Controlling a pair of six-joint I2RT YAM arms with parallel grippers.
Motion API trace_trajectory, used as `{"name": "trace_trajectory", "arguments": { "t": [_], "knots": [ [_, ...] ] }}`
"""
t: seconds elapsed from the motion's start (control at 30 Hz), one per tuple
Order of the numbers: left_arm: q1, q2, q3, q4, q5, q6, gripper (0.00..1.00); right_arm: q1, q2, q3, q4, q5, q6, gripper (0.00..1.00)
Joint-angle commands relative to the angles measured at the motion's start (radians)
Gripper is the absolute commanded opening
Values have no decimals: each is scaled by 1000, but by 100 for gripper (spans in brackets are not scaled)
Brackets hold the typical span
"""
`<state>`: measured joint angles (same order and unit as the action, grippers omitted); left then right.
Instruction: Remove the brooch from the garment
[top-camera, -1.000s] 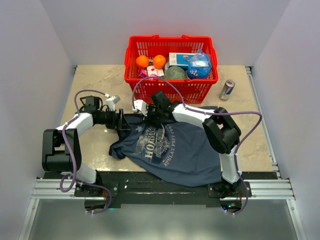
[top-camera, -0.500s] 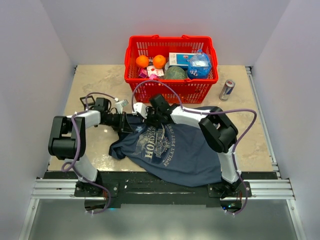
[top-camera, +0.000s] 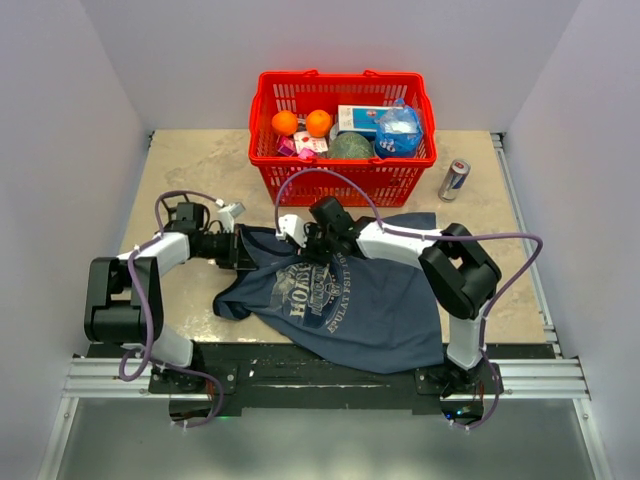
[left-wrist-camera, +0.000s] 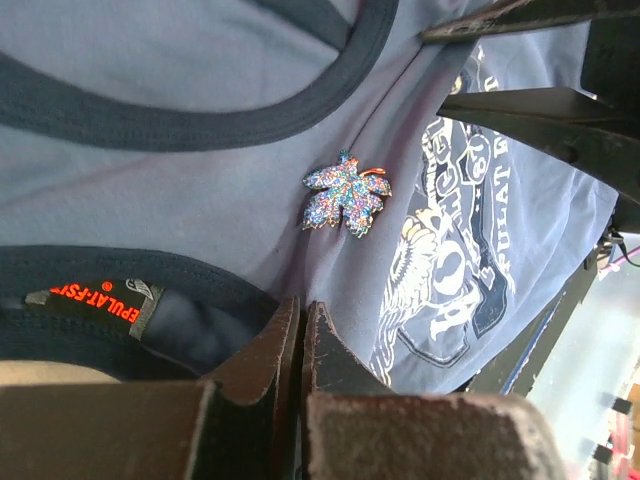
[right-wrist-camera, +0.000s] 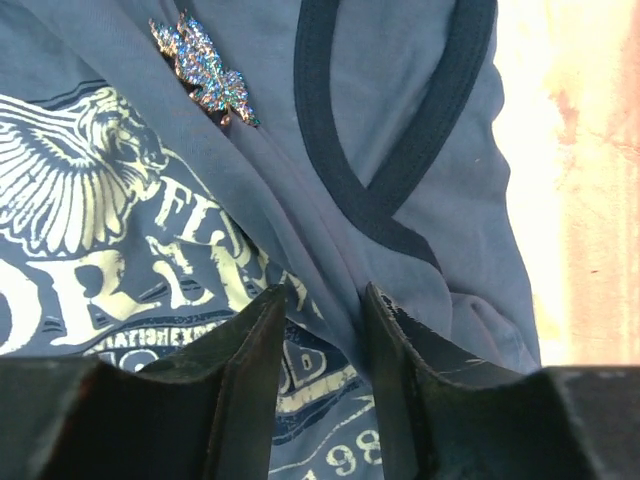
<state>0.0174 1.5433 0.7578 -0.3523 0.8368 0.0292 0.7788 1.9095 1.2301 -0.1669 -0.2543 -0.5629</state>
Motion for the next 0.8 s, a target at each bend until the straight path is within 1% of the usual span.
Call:
{"name": "trace_trajectory", "arguments": {
  "t": [0.0,0.07,0.1,0.27,0.37,0.5,0.63,0.77],
  "knots": [
    [4,26,8,16,7,0,1,0,-52,78,-23,-54,47,44],
    [3,32,0,15,-2,-2,7,0,-56,139,-23,-89,72,46],
    [1,35,-2,22,-14,-15,9,4,-53,160,-22,-102,81,46],
    [-5,58,1,53,-73,-57,8,8,35,250,-13,-163,124,47],
    [-5,57,3,71,-76,-60,6,27,91,262,0,-158,120,46],
    [-2,46,0,101,-62,-80,3,51,123,218,7,-125,86,45],
    [0,35,-12,127,-45,-94,1,77,112,106,-2,-91,43,47],
    [0,28,-18,128,-41,-94,1,79,106,89,10,-36,40,49]
  ]
}}
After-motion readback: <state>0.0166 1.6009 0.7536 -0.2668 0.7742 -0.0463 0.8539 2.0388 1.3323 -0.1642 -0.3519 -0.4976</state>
